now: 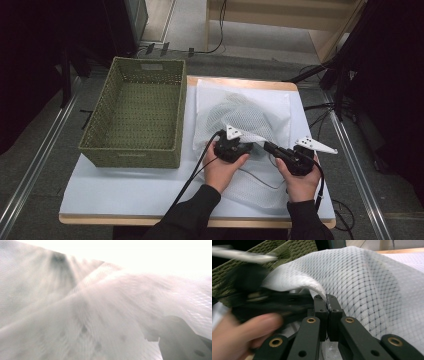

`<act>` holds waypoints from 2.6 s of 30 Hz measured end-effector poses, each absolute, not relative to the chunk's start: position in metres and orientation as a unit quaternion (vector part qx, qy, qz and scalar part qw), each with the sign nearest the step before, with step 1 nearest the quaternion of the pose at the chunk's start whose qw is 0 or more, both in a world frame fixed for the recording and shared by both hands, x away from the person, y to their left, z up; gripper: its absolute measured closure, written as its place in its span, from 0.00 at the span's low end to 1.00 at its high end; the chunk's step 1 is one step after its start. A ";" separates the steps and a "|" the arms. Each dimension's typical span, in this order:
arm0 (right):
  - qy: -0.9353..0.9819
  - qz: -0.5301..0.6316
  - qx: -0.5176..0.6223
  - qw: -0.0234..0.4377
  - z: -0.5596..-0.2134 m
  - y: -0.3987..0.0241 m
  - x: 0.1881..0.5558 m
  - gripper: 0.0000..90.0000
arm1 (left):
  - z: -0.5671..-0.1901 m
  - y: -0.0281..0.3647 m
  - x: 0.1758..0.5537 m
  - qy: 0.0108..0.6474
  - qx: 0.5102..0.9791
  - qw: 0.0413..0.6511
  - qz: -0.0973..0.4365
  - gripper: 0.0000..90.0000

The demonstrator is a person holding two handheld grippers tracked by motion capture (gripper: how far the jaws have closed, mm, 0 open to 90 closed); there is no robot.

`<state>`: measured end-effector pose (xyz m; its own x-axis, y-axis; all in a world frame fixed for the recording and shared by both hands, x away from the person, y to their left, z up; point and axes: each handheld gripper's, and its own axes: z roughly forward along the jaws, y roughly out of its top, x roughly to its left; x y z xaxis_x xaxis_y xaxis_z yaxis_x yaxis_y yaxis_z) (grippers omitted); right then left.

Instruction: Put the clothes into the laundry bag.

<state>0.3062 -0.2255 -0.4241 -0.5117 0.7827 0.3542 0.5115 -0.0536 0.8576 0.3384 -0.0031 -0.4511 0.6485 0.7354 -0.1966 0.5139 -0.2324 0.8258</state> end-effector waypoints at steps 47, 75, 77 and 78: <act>0.648 0.490 0.570 0.122 -0.461 -0.292 0.223 0.42 | -0.471 0.123 0.269 0.393 0.828 0.367 0.162 0.64; 0.647 0.462 0.588 0.150 -0.477 -0.314 0.240 0.47 | -0.461 0.160 0.250 0.430 0.752 0.492 0.086 0.47; 0.657 0.459 0.582 0.136 -0.479 -0.311 0.246 0.53 | -0.455 0.161 0.245 0.420 0.747 0.504 0.105 0.47; 0.660 0.455 0.584 0.132 -0.481 -0.309 0.248 0.55 | -0.451 0.163 0.242 0.416 0.743 0.512 0.113 0.48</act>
<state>0.2479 -0.3095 -0.4807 -0.2836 0.8902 0.3564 0.6502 -0.0947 0.7539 0.2417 0.1632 -0.4513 0.6281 0.7337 -0.2590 0.5025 -0.1283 0.8550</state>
